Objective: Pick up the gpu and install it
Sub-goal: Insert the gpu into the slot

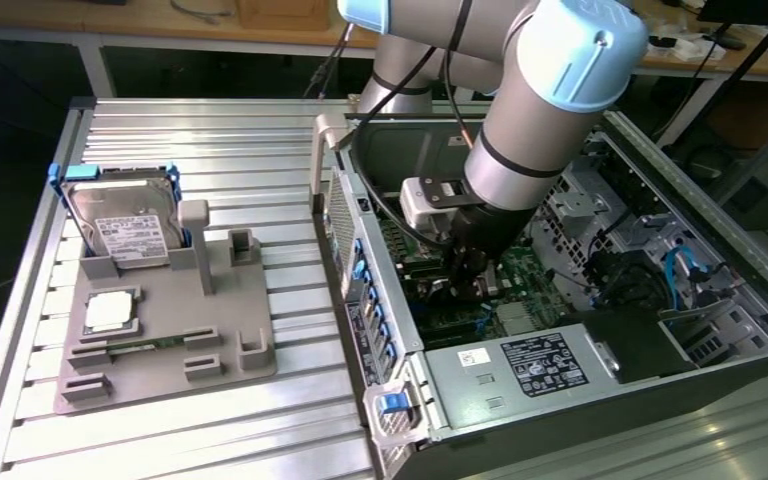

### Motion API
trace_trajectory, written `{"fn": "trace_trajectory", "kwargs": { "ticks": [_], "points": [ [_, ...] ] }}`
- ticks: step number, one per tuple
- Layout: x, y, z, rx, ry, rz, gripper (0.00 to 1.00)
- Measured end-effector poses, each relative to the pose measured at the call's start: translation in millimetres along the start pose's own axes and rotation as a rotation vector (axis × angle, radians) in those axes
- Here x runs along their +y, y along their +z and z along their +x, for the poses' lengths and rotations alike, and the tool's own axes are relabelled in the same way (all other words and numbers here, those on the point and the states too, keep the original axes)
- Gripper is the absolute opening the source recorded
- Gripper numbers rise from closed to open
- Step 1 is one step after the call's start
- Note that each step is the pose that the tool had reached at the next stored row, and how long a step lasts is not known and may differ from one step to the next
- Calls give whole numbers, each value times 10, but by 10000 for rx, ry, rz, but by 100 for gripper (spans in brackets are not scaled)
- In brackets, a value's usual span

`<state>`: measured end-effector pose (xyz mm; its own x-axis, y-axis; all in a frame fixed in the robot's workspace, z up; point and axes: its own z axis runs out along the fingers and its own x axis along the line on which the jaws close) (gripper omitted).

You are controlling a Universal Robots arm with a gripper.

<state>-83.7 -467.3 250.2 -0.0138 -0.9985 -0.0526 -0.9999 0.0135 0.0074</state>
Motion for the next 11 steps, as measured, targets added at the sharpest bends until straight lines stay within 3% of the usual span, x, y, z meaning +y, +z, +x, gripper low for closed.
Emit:
{"fn": "trace_trajectory", "kwargs": {
  "ticks": [11],
  "points": [
    [0, 13, 1, 3, -1, -1, 27]
  ]
}}
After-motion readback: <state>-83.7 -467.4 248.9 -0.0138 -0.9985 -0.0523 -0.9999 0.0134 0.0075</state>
